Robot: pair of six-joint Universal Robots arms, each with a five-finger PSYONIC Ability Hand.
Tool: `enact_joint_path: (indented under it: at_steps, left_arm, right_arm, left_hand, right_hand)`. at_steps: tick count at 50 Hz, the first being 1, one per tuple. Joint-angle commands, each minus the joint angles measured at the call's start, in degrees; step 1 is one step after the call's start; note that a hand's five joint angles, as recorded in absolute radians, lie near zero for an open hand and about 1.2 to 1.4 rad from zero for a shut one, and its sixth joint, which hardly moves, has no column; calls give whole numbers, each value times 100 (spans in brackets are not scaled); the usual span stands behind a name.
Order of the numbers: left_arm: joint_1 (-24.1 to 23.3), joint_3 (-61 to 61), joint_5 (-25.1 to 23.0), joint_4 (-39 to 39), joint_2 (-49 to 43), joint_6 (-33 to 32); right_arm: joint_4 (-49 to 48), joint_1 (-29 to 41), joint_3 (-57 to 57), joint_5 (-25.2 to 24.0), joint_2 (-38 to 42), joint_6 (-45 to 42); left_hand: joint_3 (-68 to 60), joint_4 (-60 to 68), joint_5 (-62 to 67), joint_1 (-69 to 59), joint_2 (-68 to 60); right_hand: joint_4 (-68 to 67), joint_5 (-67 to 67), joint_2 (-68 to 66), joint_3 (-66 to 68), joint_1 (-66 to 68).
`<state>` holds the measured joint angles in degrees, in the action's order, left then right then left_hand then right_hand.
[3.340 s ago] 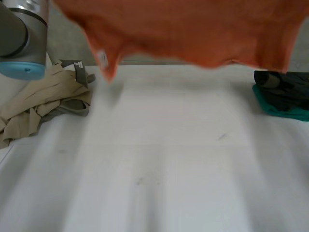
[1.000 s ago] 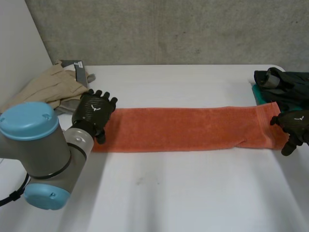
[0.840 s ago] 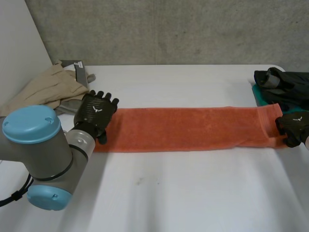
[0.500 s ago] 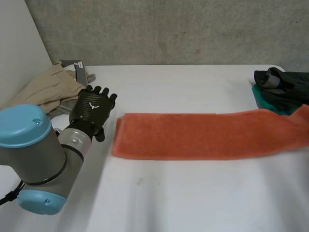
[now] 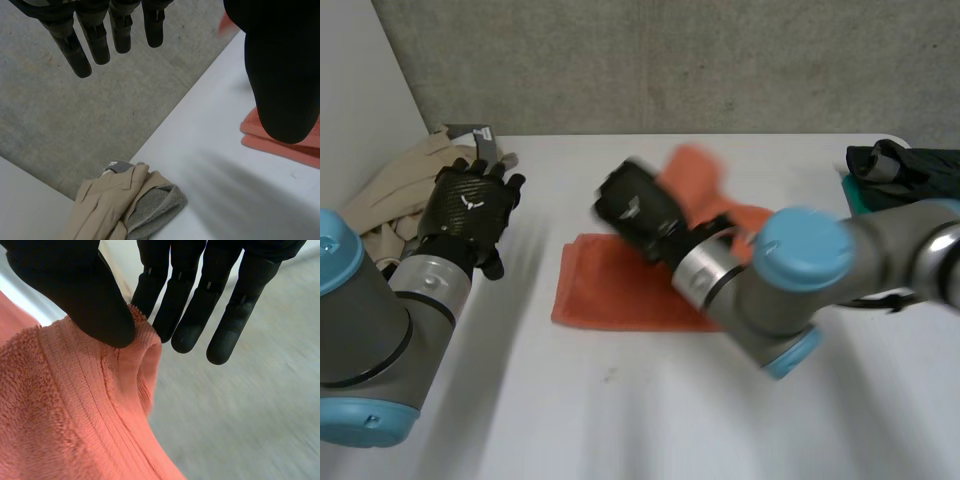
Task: Fold the laundry.
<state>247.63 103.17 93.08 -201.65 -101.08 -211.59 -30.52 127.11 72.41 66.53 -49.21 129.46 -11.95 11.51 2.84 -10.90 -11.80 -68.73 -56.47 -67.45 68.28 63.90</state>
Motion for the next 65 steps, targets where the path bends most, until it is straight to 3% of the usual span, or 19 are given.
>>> enact_joint_path:
  at_steps: [1,2,3,5,6,16,26,32,36,43,47,51,52,56,60,61,62,63,65]
  left_arm:
    - [14,98,-10,-6,-8,4]
    - [14,98,-10,-6,-26,4]
    - [22,81,-10,-6,-43,4]
    - [14,55,-10,-6,-44,4]
    - [14,28,-10,-15,-52,4]
    - [-320,-727,-167,-94,-588,118]
    - [-918,-1527,-221,-32,-1643,285]
    - [-1120,-1660,-212,-6,-1863,302]
    - [-1155,-1572,-203,12,-1784,302]
    - [-1111,-1343,-203,38,-1257,311]
    - [-1068,-1150,-194,38,-915,320]
    - [-962,-930,-185,29,-598,320]
    - [-918,-860,-185,29,-528,320]
    - [-822,-763,-177,29,-501,320]
    - [-716,-737,-168,29,-509,407]
    - [-690,-737,-159,29,-509,451]
    - [-681,-745,-159,21,-509,495]
    - [-663,-763,-159,21,-518,557]
    - [-646,-833,-159,21,-553,750]
  right_arm:
    - [11,438,-376,-316,992,9]
    - [11,447,-359,-342,1001,9]
    - [11,447,-306,-325,949,52]
    - [11,447,-227,-237,861,140]
    - [28,386,-122,-167,721,341]
    - [1116,-379,643,967,-782,2460]
    - [2419,-1345,1337,1371,-906,2620]
    - [2340,-1583,1548,1477,-705,2330]
    - [2261,-1864,1505,1705,-581,1821]
    - [1699,-1839,1259,2206,-713,731]
    - [944,-1304,1188,2207,-985,-34]
    - [275,-355,1092,1830,-960,-456]
    - [118,-31,1083,1524,-794,-509]
    - [142,437,1091,637,-424,-571]
    - [274,526,1135,229,-177,-501]
    - [300,526,1135,255,-177,-475]
    - [335,526,1144,290,-194,-440]
    - [414,526,1144,430,-238,-300]
    - [459,526,1162,606,-308,25]
  left_hand:
    - [195,-151,-284,90,180]
    - [195,-151,-284,90,180]
    - [195,-151,-284,90,180]
    - [195,-151,-284,90,180]
    - [195,-151,-284,90,180]
    - [195,-151,-284,90,180]
    - [191,-146,-280,85,175]
    - [191,-146,-280,85,175]
    - [191,-146,-280,85,175]
    - [191,-146,-280,85,175]
    - [195,-151,-284,90,180]
    - [195,-151,-284,90,180]
    - [195,-151,-284,90,180]
    - [195,-151,-284,90,180]
    - [195,-151,-284,90,180]
    - [195,-151,-284,90,180]
    - [195,-151,-284,90,180]
    - [195,-151,-284,90,180]
    - [174,-130,-263,68,158]
  right_hand:
    - [-684,-909,-811,729,1166]
    - [370,144,242,-325,113]
    - [3128,2903,3000,-3083,-2646]
    - [5567,5341,5439,-5522,-5084]
    - [5873,5647,5745,-5828,-5390]
    - [5873,5647,5745,-5828,-5390]
    - [5873,5647,5745,-5828,-5390]
    - [4018,3793,3890,-3973,-3535]
    - [-1117,-1342,-1245,1162,1600]
    - [-1127,-1353,-1255,1172,1610]
    - [-1127,-1353,-1255,1172,1610]
    - [-1127,-1353,-1255,1172,1610]
    - [-1127,-1353,-1255,1172,1610]
    - [-1127,-1353,-1255,1172,1610]
    - [-1127,-1353,-1255,1172,1610]
    - [-700,-926,-828,745,1183]
    - [736,511,608,-691,-254]
    - [3615,3389,3487,-3570,-3132]
    - [5837,5612,5710,-5793,-5355]
